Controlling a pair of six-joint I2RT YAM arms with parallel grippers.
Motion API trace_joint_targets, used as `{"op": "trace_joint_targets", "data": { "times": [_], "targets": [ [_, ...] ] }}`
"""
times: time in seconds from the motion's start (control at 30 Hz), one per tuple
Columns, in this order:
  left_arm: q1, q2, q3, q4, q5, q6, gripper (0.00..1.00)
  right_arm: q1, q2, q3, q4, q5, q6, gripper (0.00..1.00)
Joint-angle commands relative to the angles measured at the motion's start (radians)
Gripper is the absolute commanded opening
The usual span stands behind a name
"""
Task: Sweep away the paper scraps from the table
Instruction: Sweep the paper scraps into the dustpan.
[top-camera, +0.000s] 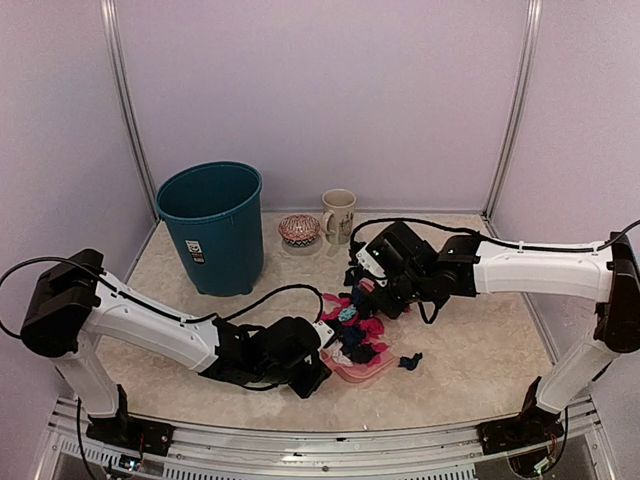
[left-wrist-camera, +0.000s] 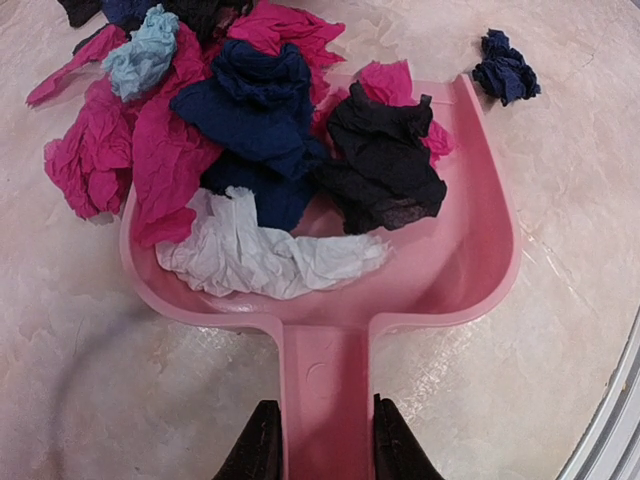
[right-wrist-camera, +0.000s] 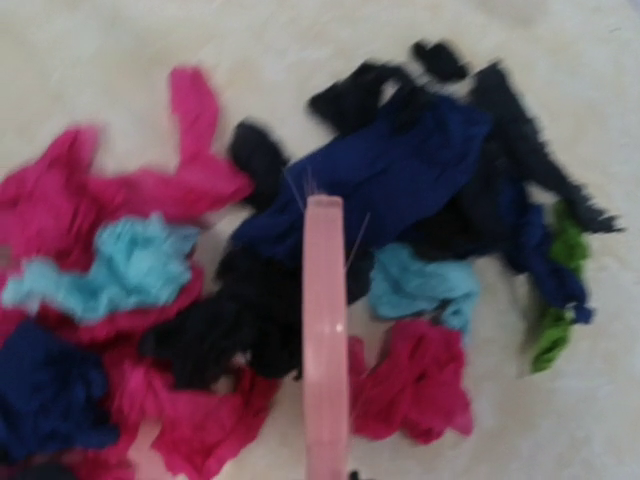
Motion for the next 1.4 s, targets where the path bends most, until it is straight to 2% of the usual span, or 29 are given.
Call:
{"op": "trace_joint_targets", "data": {
  "times": [0.0, 0.3, 0.7, 0.93, 1.37],
  "targets": [
    [0.006, -0.017, -0.025, -0.045, -0.02, -0.015, 0.0, -0.006, -0.003, -0.03, 0.006, -0.087, -0.016, 0.0],
    [0.008, -0.012, -0.025, -0.038, -0.032, -0.022, 0.0, 0.038, -0.061, -0.041, -0.057, -0.139, 0.008, 0.0],
    [0.008, -0.04, -0.05, -0.017, -0.085, -0.023, 0.0, 0.059, -0.112, 0.002, -0.159, -0.015, 0.09, 0.0],
    [0.009, -0.088, -0.066, -0.003, -0.122, -0.023, 0.0, 0.06, -0.172, 0.0, -0.17, 0.018, 0.117, 0.0],
    [0.006, -0.157, -0.07, -0.012, -0.184, -0.019, 0.0, 0.049, -0.306, -0.041, -0.174, 0.195, 0.201, 0.0]
  ]
}}
